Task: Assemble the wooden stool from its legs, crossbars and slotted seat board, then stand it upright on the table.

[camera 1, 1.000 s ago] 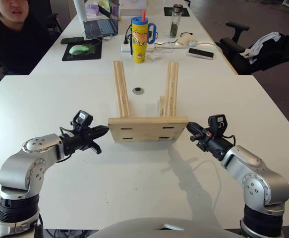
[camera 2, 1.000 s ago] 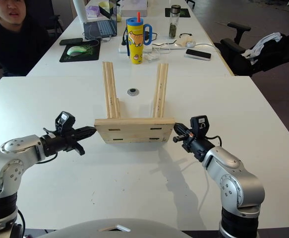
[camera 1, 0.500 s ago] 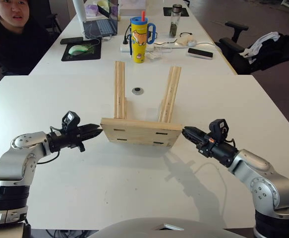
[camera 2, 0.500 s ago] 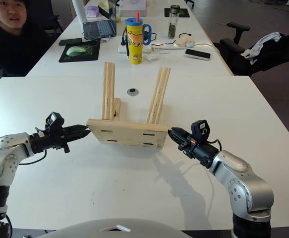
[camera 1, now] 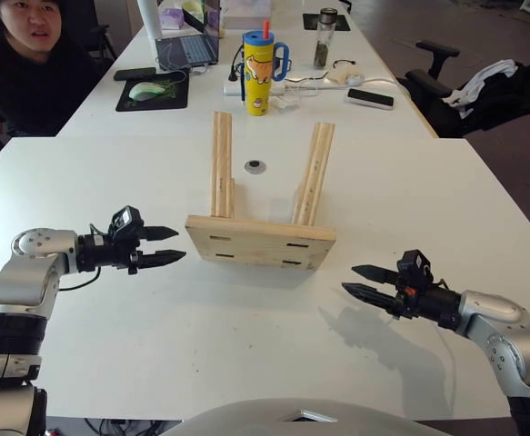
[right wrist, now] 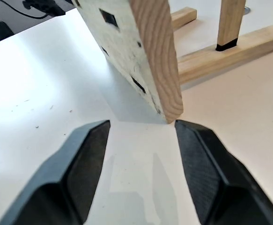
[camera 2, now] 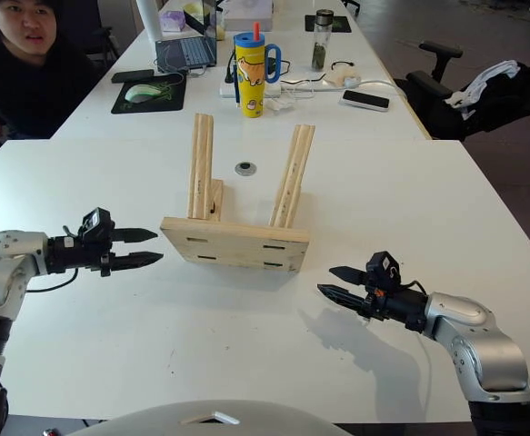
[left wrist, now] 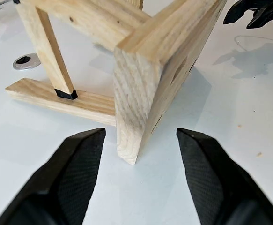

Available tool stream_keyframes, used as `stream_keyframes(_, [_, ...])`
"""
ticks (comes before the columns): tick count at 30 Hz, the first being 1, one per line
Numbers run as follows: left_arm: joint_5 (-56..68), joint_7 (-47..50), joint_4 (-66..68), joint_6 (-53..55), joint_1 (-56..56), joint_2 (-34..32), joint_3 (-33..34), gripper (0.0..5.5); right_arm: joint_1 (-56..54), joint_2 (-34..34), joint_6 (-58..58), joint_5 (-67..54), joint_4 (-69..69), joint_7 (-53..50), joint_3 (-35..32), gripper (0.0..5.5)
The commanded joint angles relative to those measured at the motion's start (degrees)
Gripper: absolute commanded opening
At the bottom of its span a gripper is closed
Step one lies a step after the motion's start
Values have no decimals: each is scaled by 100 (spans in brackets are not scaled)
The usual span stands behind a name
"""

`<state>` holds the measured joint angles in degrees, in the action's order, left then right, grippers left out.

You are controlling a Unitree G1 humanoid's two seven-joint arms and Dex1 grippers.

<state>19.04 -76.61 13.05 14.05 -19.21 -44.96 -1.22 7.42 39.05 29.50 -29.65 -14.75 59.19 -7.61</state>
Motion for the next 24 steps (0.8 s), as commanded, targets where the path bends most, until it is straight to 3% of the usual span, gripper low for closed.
stream_keyframes(1, [-332, -177, 398, -289, -411, 47, -326, 284, -402, 140, -82, 127, 237, 125, 233, 314])
stream_keyframes(5, [-572, -232, 820, -696, -627, 142, -498, 284, -790, 86, -503, 410, 574, 217, 550, 371])
stream_keyframes(15, [-1020, -346, 1674, -1751, -1257, 714, -889, 284, -1812, -306, -1507, 825, 1754, 620, 1135, 375])
stream_keyframes(24, [-1081, -539, 2111, -1976, -1384, 598, -797, 284, -2152, -355, -1600, 794, 2004, 859, 1149, 245])
